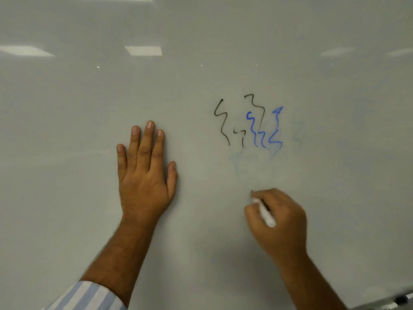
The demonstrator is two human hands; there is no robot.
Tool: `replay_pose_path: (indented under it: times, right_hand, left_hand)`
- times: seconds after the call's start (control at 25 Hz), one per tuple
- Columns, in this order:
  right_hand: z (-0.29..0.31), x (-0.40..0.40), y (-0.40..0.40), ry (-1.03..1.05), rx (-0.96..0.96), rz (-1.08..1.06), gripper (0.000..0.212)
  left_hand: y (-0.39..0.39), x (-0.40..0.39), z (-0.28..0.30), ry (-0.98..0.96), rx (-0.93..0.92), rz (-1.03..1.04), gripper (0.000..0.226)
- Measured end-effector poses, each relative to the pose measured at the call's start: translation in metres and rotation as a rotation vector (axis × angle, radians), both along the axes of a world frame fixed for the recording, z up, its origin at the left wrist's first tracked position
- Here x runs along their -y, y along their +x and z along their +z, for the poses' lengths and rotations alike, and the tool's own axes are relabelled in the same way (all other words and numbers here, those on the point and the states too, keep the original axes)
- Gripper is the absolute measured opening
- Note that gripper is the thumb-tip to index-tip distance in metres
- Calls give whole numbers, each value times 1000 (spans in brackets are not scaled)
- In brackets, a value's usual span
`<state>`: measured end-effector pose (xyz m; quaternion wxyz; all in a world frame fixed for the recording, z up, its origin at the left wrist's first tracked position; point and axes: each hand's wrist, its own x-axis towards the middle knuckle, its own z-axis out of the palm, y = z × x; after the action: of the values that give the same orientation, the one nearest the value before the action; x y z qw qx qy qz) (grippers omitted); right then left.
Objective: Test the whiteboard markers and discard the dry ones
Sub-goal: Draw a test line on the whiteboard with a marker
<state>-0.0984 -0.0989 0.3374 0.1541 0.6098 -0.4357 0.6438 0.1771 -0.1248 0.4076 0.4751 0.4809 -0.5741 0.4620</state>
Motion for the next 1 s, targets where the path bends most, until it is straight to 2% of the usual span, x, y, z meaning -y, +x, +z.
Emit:
replay_pose_path:
  times: [0.12, 0.16, 0.32, 0.44, 0.64, 0.76, 0.84, 0.88, 1.0]
  right_hand:
    - [13, -11, 31, 18, -234, 315, 23]
    - [21, -10, 39, -7, -279, 357, 26]
    - [55, 1, 61, -139, -345, 280, 32]
    - [58, -1, 49, -132, -282, 243, 28]
    - [29, -4, 13, -64, -160, 96, 18]
    - [21, 2, -7, -31, 82, -61, 19]
    - [19, 5, -16, -54, 221, -63, 22]
    - [17, 4, -14, -76, 175, -21, 23]
    - [7, -7, 17, -96, -232, 113, 27]
  left_hand:
    - [1, 1, -4, 11, 3, -8, 67]
    - [2, 1, -5, 14, 9, -8, 68]
    - [4, 0, -7, 22, 27, -19, 69]
    - [5, 0, -11, 24, 42, -12, 69]
    - [4, 0, -17, -1, 47, 2, 66]
    - [5, 0, -21, 0, 53, -10, 67]
    - [6, 0, -23, 6, 57, -18, 67]
    - [5, 0, -23, 11, 57, -19, 67]
    - [4, -2, -25, 22, 60, -25, 68]
